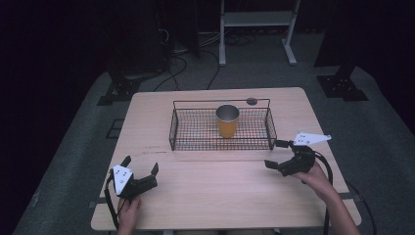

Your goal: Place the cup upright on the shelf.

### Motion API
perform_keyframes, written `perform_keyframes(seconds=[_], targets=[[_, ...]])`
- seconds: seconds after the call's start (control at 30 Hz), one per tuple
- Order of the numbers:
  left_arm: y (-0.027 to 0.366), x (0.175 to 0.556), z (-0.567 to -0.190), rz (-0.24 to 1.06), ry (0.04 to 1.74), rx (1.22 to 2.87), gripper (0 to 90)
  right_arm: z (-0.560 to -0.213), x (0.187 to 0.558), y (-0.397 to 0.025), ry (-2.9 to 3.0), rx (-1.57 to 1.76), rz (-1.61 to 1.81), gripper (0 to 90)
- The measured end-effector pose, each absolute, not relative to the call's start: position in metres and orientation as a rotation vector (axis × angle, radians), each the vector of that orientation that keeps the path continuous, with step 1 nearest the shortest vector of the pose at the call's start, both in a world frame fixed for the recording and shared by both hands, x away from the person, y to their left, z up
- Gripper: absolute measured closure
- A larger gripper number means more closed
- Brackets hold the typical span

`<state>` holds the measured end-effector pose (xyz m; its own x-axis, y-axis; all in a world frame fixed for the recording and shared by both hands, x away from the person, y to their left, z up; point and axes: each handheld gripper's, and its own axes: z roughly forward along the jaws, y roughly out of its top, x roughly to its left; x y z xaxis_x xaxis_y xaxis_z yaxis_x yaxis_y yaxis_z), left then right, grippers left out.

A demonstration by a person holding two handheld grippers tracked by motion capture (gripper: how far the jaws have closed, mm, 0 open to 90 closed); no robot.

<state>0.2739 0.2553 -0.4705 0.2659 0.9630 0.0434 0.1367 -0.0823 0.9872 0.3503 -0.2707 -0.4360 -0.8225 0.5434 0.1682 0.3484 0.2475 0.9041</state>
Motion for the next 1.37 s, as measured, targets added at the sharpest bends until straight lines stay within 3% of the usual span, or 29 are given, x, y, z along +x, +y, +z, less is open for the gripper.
perform_keyframes(seconds=[1.03,1.37], targets=[[0.255,0.274,-0.47,0.987,1.079,1.484,0.0,-0.462,0.316,-0.285,2.277,0.895,1.629,0.0],[0.254,0.275,-0.47,0.988,1.08,1.487,0.0,-0.466,0.288,-0.299,2.105,0.965,1.732,0.0]])
